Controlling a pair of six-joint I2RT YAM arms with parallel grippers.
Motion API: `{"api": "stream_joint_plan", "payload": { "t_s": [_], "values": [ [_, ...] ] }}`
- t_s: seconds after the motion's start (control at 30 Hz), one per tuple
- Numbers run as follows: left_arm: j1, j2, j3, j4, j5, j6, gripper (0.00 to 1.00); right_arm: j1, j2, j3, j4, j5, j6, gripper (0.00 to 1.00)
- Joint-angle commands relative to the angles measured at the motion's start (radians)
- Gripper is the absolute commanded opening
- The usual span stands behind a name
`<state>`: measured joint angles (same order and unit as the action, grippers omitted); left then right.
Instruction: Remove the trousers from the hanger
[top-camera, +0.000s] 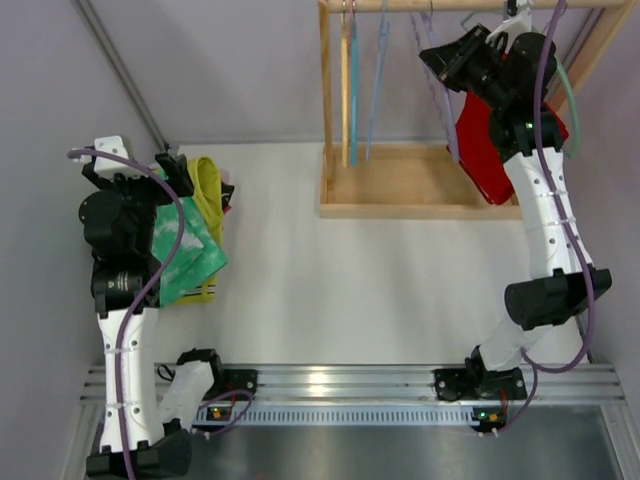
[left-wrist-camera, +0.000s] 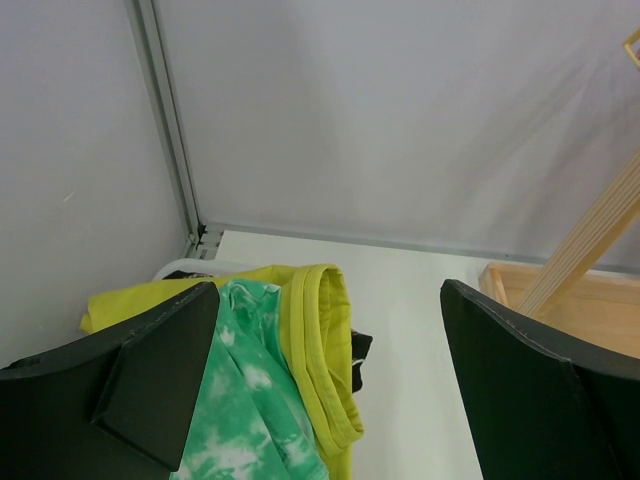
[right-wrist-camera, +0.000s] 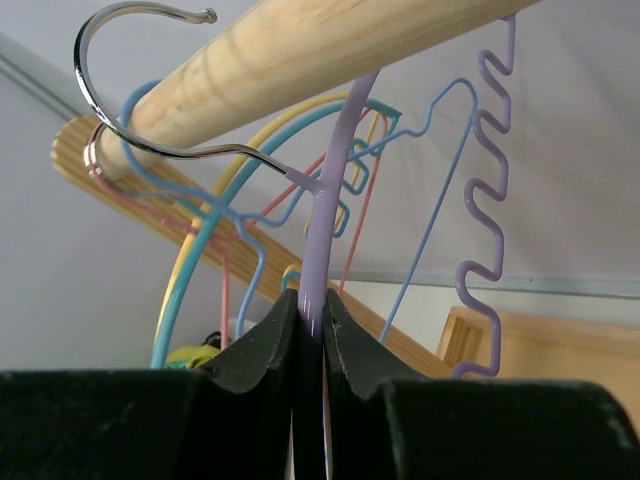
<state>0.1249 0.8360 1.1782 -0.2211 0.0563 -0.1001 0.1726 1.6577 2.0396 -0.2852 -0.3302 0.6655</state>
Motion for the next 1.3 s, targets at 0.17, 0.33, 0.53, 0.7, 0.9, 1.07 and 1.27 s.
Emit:
{"api": "stream_joint_plan", "payload": {
  "t_s": [0.17,0.33,0.53,0.7,0.9,1.07,1.27],
  "values": [
    [-0.002,-0.040,0.025,0.005,0.004,-0.024,0.99,0.018,0.106,0.174,0.072,0.085,0.025,0.00],
    [-0.002,-0.044,0.009,0.005,-0.006,-0.012,0.99,0.036,0.132,0.160,0.061,0.076,0.025,0.02],
    [-0.004,-0.043,0.008,0.006,-0.010,-0.003,0.99,0.059,0.113,0.110,0.060,0.066,0.020,0.17],
    [-0.002,-0.043,0.000,0.006,-0.012,-0.006,0.99,0.057,0.051,0.067,0.054,0.071,-0.004,0.57],
    [-0.002,-0.046,-0.005,0.005,-0.009,-0.015,0.99,0.056,-0.045,0.004,0.026,0.095,-0.058,0.81],
    [-0.004,-0.051,-0.006,0.005,-0.003,-0.018,0.99,0.041,-0.124,-0.030,-0.025,0.112,-0.141,0.99],
    [-0.002,-0.046,-0.025,0.005,0.023,-0.013,0.99,-0.008,-0.228,-0.119,-0.124,0.025,-0.237,0.99]
  ]
}}
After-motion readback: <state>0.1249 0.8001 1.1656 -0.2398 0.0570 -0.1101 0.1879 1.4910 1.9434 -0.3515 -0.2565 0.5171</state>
